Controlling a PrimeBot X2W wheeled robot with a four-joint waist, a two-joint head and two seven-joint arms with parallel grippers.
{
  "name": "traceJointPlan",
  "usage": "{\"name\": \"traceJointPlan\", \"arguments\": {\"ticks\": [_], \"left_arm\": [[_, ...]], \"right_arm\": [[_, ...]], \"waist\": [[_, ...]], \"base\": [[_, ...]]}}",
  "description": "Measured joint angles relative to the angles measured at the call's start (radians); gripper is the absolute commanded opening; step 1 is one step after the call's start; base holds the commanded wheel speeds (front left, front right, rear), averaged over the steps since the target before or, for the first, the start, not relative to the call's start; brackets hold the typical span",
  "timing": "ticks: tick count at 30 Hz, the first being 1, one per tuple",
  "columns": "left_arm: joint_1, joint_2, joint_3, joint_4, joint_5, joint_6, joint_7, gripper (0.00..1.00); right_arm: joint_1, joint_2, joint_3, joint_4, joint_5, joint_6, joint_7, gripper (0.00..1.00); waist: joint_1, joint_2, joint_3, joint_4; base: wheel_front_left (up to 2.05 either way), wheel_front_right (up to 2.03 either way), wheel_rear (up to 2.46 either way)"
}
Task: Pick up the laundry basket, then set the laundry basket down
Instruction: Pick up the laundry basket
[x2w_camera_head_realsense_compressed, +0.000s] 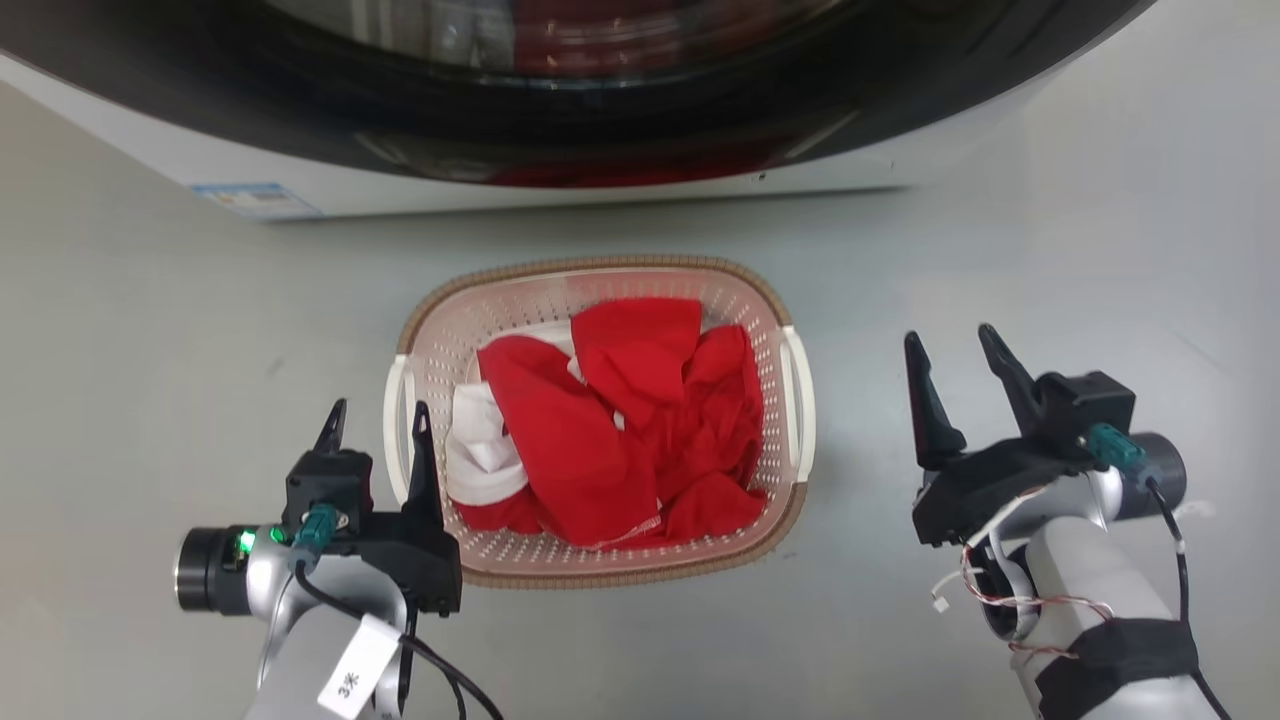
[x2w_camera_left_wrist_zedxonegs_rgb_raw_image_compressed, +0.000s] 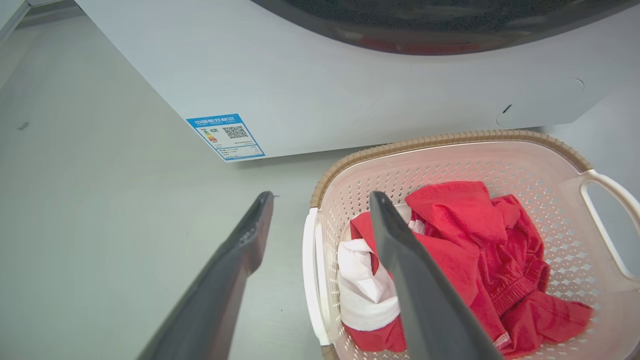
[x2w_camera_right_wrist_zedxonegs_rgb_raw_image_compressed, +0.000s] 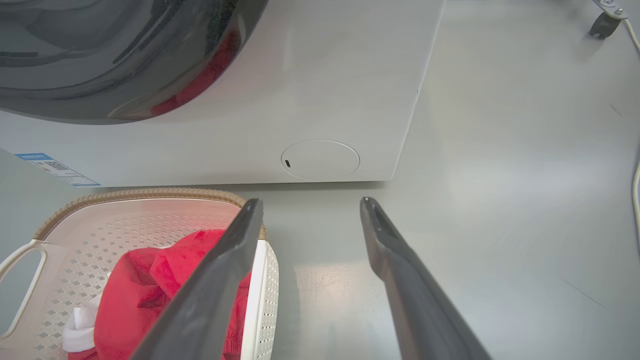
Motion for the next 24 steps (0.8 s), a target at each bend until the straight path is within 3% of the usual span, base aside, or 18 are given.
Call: {"name": "traceJointPlan", "arguments": {"ticks": [24], "left_arm": [[-0.248,-0.01,0.016,0.159,-0.055,0.001,-0.053,1.0]], "right_arm": [[-0.239,0.003,0.109,0.109,-0.038,0.026,-0.039,1.0]], "waist": [[-0.0001,0.0001,0.336,0.028]], "base": [[0.0,0.0,0.0]]}}
